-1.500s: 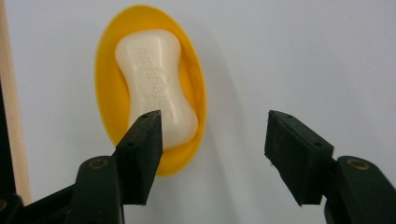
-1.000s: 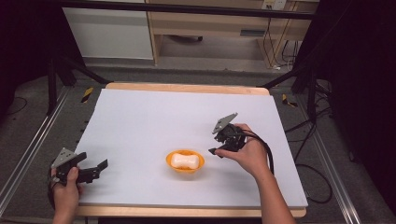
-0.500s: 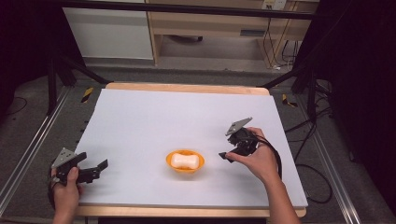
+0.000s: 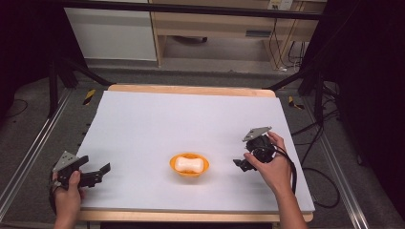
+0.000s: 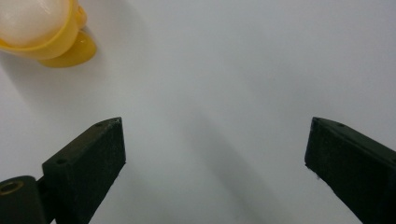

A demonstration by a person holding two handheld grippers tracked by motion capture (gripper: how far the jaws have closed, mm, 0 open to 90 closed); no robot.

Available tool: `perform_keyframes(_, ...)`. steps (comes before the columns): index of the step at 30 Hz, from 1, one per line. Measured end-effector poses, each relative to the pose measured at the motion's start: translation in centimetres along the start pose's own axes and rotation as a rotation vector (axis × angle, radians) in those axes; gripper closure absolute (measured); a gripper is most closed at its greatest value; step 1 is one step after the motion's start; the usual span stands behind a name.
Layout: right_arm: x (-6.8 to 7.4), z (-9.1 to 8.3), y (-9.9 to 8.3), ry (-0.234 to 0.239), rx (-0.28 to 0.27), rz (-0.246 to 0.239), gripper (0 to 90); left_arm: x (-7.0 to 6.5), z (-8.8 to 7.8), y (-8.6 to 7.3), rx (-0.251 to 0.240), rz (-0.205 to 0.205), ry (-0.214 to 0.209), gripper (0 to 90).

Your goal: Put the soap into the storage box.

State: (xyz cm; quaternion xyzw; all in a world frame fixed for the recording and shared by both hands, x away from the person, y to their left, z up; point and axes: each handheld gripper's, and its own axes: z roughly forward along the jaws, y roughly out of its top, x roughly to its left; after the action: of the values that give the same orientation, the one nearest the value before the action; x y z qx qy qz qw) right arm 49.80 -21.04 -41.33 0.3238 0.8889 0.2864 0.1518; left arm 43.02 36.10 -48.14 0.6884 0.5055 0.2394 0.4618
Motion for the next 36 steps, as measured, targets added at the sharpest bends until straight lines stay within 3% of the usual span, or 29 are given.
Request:
perform_keyframes(15, -0.6, -0.7, -2.2, -0.035, 0.016, 0.023, 5.8, 0.0, 0.0, 0.0, 0.000, 0.001, 0.003, 0.0)
perform_keyframes(18, -0.8, -0.8, -3.2, 0.007, 0.007, 0.026, 4.9, -0.1, 0.0, 0.0, -0.001, 0.002, 0.004, 0.0)
perform_keyframes(20, -0.9, -1.0, -3.7, -0.026, 0.001, 0.034, 6.1, -0.1, 0.0, 0.0, -0.002, 0.001, 0.003, 0.0)
perform_keyframes(36, -1.7, -2.1, -6.8, -0.058, -0.021, 0.079, 6.0, -0.1, 0.0, 0.0, -0.002, 0.005, 0.006, 0.0)
